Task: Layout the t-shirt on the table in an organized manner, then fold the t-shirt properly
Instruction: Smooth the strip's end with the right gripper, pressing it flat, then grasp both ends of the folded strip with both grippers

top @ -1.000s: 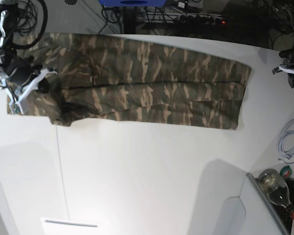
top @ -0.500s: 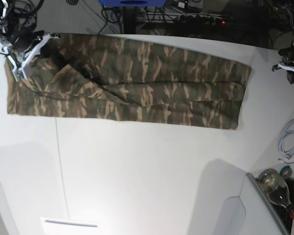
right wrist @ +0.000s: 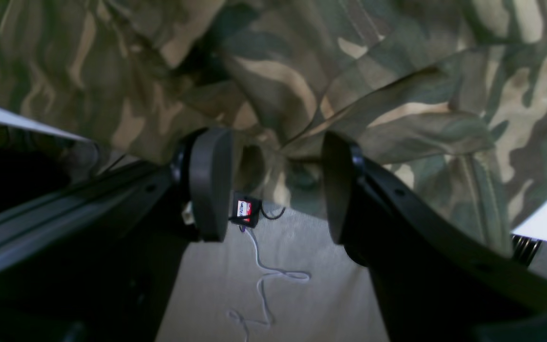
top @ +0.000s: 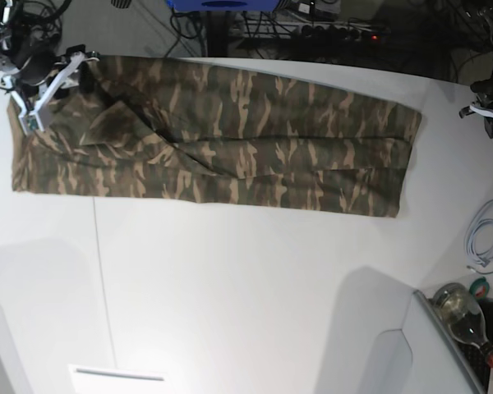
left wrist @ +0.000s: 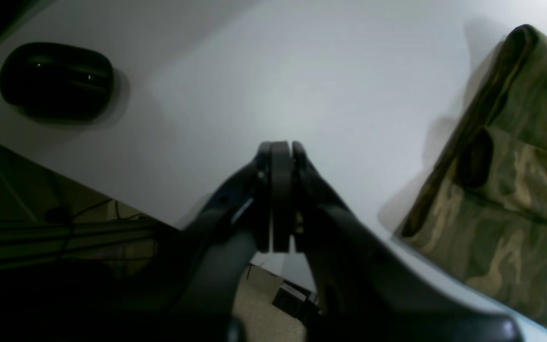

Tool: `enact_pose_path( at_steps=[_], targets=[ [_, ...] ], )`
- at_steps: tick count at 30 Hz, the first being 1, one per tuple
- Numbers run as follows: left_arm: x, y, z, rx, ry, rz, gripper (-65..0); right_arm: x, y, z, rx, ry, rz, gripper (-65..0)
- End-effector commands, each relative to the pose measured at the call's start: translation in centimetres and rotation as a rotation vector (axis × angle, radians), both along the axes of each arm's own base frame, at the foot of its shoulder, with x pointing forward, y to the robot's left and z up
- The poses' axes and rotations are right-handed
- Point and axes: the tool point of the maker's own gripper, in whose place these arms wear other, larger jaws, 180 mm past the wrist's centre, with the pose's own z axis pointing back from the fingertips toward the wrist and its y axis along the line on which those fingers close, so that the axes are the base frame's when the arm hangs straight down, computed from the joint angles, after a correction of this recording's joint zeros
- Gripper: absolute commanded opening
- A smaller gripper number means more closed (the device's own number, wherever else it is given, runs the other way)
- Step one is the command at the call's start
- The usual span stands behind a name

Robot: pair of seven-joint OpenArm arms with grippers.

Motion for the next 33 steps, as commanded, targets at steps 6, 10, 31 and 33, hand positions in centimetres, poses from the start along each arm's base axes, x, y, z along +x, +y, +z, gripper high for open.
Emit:
enact_pose_path(
  at_steps=[6,10,31,33],
  targets=[
    [0.7,0.6,1.5,0.033,-0.039,-0.010,-65.0,6.9,2.8,3.0,0.079,-0.221,0.000,-59.4],
    [0.4,0.6,1.3,0.032,-0.032,-0.009,-65.0,7.9,3.8,0.6,0.125,-0.144,-0.021,-63.0],
    [4.6,-1.8,2.1,0.006,-0.094,-0.107,-28.6,9.0,1.8,5.9,0.118,-0.365,-0.168,-62.3],
    [5.9,-5.0,1.2,-0.030,-0.068,-0.279,-15.0,8.9,1.7,5.3,0.119,-0.352,-0.172,-62.3]
  ],
)
